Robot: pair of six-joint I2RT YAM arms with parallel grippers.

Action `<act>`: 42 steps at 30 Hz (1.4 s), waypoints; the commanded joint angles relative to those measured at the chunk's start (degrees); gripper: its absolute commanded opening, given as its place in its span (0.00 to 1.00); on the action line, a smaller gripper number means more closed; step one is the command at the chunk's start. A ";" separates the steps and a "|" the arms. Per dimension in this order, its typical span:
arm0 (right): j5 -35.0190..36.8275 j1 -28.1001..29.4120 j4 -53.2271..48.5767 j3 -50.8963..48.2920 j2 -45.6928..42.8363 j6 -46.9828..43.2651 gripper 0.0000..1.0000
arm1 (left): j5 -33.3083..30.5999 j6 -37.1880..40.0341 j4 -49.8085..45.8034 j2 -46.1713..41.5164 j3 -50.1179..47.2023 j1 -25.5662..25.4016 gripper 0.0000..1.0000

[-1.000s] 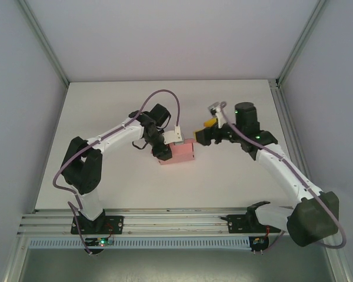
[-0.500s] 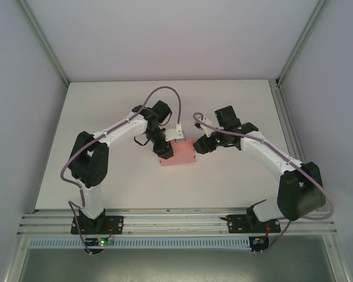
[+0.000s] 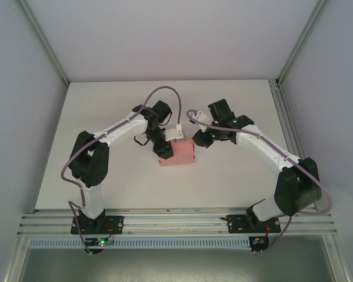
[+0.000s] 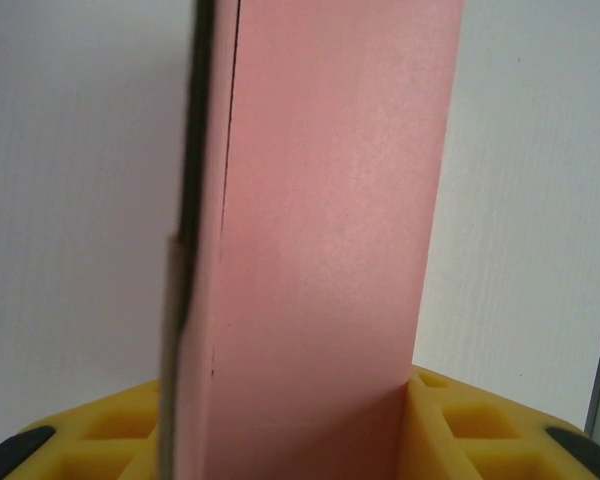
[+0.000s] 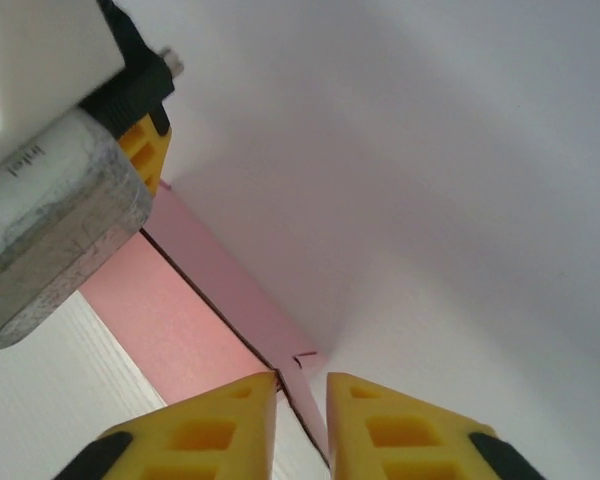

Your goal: Assemble paper box

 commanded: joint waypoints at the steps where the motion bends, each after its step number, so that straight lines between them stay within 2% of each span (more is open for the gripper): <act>1: 3.21 1.62 -5.14 2.15 1.69 0.07 0.08 | -0.41 -0.84 -2.69 0.96 1.41 0.30 0.44; 3: 4.59 2.60 -5.13 3.22 1.82 2.07 0.02 | -0.74 -1.82 -2.32 0.87 1.69 0.26 0.44; 7: 4.73 4.38 -3.57 4.48 1.66 8.55 0.00 | -1.69 -4.15 -0.02 0.12 1.00 -0.13 0.44; 12: 5.96 6.15 1.23 2.82 1.21 24.34 0.00 | -3.30 -8.53 4.34 -1.27 -1.11 -0.78 0.44; 15: 7.57 6.94 9.55 -2.23 -0.51 37.43 0.00 | -4.97 -11.19 6.91 -1.84 -2.50 -1.51 0.44; 18: 6.10 7.00 18.67 -8.02 -1.75 48.94 0.00 | -5.59 -12.34 8.16 -2.44 -3.12 -2.21 0.45; 21: 4.75 7.41 24.81 -11.06 -3.15 54.42 0.00 | -6.71 -12.62 8.71 -2.96 -3.61 -2.78 0.45; 23: 5.02 7.87 25.41 -11.28 -3.74 56.07 0.00 | -7.04 -12.70 8.91 -3.17 -3.76 -2.83 0.45; 25: 3.86 8.08 24.76 -10.44 -3.84 54.55 0.00 | -7.04 -12.36 8.82 -3.20 -3.87 -2.85 0.46; 31: 8.68 10.47 19.24 -10.13 -3.14 41.32 0.00 | -7.78 -10.74 8.63 -3.32 -4.10 -2.94 0.46; 42: 15.28 12.52 29.58 -24.86 -9.83 26.50 0.00 | -7.62 -9.23 8.20 -2.32 -2.64 -2.96 0.46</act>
